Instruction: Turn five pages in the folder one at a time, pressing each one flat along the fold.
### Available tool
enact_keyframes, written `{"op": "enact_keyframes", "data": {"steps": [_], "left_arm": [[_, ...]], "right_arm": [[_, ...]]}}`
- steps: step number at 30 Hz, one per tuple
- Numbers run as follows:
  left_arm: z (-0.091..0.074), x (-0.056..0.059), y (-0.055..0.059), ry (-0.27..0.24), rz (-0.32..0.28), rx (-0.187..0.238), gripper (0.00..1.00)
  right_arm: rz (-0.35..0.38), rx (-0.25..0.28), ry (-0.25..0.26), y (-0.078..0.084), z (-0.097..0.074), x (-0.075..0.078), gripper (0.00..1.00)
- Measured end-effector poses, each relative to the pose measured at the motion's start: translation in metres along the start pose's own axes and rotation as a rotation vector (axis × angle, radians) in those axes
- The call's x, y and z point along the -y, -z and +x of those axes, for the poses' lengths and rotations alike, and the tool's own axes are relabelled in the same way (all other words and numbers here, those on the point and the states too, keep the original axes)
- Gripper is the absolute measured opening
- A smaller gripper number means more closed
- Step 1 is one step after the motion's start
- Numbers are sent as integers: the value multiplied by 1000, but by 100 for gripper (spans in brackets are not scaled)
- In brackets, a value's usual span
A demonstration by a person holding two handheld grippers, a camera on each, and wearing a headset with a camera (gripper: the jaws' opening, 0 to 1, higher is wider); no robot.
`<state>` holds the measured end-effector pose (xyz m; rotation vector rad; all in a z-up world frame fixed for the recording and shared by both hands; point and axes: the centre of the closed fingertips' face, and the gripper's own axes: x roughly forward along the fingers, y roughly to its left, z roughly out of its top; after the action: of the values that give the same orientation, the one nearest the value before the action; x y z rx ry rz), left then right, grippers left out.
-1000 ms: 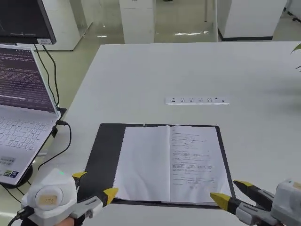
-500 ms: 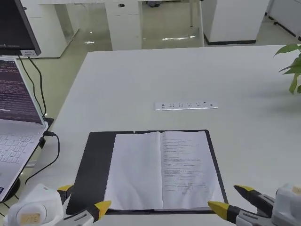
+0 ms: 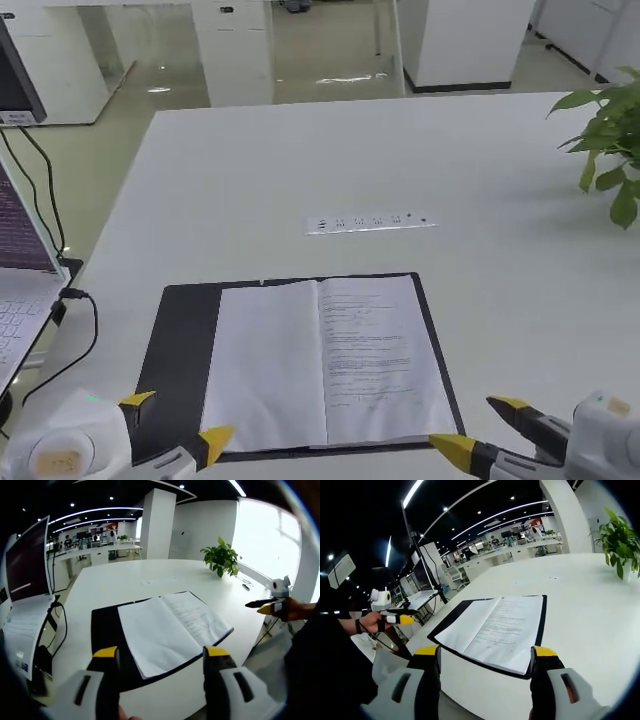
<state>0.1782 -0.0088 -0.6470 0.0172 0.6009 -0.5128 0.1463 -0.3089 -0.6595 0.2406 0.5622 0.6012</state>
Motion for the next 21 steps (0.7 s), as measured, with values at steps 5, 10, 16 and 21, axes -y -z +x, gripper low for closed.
{"op": "enact_keyframes", "data": {"steps": [5,10,16,21], "left_arm": [[12,16,-2,53,36,-23,66],[28,34,-8,108,67,-37,66],[48,53,-16,158,91,-43,65],[66,71,-23,209,128,-54,65]], "right_arm": [[13,4,9,0,-3,3,73],[15,-5,13,2,-5,2,77],[30,2,12,1,-8,4,76],[26,-25,11,5,-8,6,76]]}}
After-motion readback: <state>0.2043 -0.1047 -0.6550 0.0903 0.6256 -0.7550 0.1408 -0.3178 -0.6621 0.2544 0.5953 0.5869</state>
